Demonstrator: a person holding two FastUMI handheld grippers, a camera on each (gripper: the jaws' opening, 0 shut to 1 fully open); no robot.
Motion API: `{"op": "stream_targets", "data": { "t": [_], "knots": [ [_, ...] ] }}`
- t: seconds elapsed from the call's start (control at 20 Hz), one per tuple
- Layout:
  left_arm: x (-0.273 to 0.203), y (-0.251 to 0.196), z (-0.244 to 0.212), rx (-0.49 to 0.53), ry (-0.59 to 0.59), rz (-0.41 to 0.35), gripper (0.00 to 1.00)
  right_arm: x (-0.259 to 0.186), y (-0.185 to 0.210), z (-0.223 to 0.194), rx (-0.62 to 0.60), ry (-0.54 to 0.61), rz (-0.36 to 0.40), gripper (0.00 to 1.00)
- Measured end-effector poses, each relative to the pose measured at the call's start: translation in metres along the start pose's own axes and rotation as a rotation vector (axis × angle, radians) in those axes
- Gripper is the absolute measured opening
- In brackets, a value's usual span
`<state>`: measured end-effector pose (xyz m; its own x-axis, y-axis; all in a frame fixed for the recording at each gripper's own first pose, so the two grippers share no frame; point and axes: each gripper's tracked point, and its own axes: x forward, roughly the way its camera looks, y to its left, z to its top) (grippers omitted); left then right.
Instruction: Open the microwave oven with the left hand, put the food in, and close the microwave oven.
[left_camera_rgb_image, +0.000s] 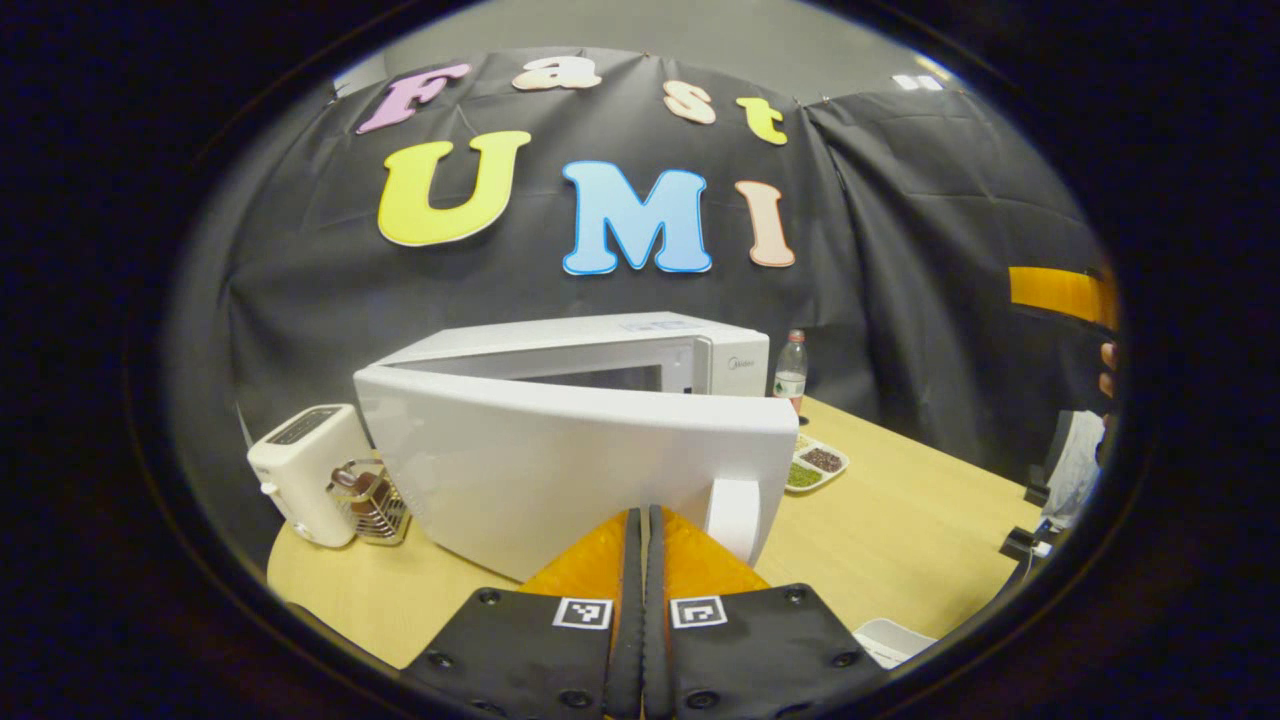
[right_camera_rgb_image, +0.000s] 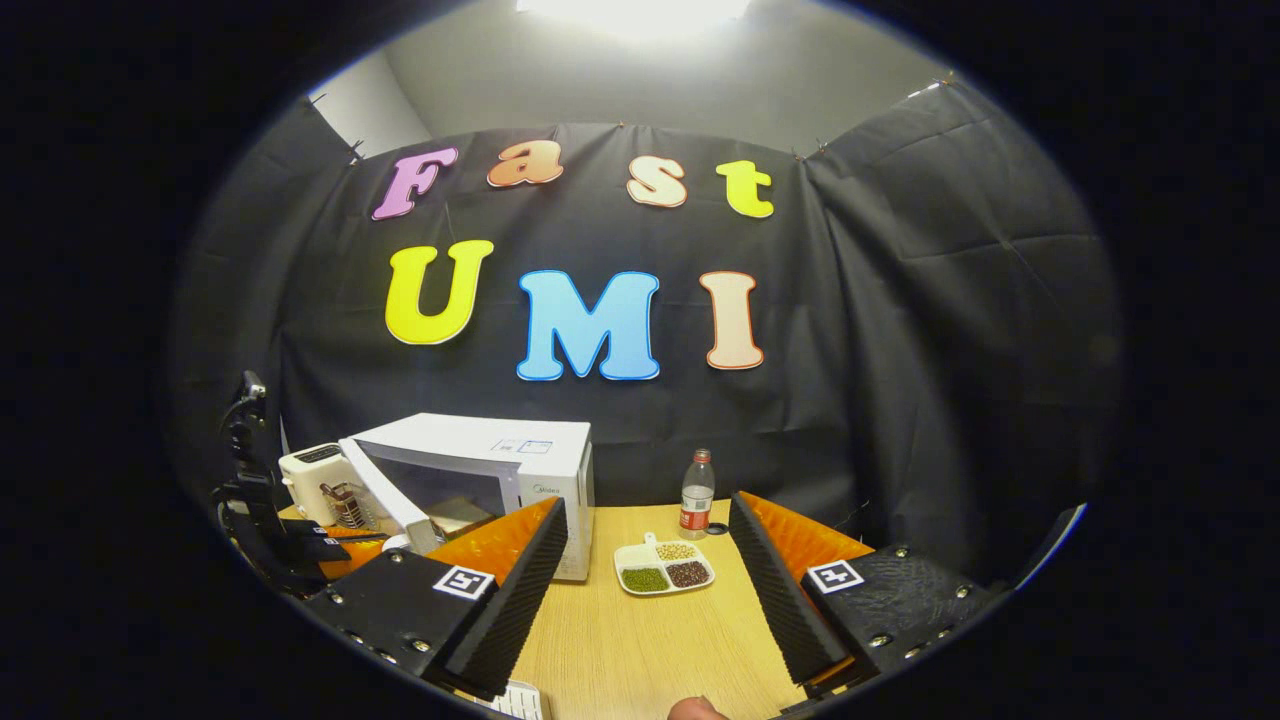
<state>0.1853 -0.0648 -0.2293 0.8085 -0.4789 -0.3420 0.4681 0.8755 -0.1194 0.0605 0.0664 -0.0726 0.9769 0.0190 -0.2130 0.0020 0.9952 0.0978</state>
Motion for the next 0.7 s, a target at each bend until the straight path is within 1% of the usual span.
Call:
{"op": "stream_targets", "data": {
  "t": [0.15,0.35,0.45,0.55,0.6,0.65,0.7],
  "knots": [
    [0.026,-0.002,0.006,0.002,0.003,-0.02,0.07,0.001,-0.002,0.0,-0.006,-0.002,-0.013,0.98],
    [0.059,-0.003,0.018,-0.012,-0.01,-0.024,0.07,-0.002,-0.007,0.001,-0.013,-0.004,-0.039,0.98],
    [0.077,0.001,0.025,-0.016,-0.01,-0.008,0.07,-0.004,-0.014,-0.002,-0.017,0.005,-0.058,0.98],
    [0.095,0.003,0.03,-0.042,-0.016,0.0,0.07,-0.008,-0.02,-0.002,-0.025,0.01,-0.081,0.98],
    [0.103,0.003,0.031,-0.051,-0.018,0.004,0.12,-0.01,-0.024,-0.002,-0.027,0.011,-0.093,0.98],
    [0.11,0.004,0.03,-0.055,-0.015,0.008,0.07,-0.01,-0.028,-0.002,-0.027,0.015,-0.105,0.98],
    [0.118,0.006,0.03,-0.059,-0.015,0.013,0.07,-0.009,-0.031,-0.004,-0.029,0.021,-0.114,0.98]
  ]
}}
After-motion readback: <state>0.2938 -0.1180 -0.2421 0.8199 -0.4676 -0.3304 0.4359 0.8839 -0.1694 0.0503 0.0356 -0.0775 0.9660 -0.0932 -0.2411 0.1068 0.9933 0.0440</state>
